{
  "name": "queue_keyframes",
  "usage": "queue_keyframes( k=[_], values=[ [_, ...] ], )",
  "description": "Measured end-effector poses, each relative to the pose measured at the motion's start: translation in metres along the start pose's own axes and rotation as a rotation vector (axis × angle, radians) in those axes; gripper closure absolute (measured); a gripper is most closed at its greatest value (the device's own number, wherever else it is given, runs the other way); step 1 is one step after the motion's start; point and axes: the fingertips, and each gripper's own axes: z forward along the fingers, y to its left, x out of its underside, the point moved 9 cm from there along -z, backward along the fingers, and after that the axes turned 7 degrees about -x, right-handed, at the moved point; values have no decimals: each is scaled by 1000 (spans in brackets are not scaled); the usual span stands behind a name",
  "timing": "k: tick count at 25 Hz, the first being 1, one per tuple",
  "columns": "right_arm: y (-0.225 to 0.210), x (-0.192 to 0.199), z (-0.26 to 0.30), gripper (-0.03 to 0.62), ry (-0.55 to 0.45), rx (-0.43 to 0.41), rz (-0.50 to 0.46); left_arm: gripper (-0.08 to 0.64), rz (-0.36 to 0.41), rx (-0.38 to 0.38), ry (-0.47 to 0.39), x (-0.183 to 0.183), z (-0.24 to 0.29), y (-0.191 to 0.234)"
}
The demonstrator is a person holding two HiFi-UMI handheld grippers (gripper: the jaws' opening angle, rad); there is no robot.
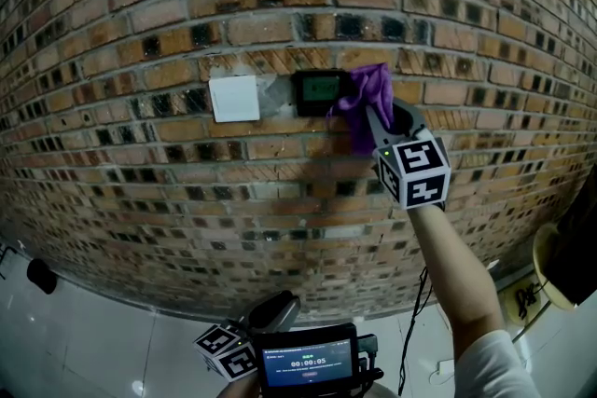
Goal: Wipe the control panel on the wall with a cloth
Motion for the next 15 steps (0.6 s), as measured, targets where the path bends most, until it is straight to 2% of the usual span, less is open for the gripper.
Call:
queue_keyframes(
  k=[6, 15],
  values=[
    [-7, -8, -12, 512, -36, 35, 11, 479, -10, 8, 15, 0, 4, -4],
    [27, -38, -1, 512, -115, -56, -10, 479, -11, -2, 12, -3, -1, -2]
  ],
)
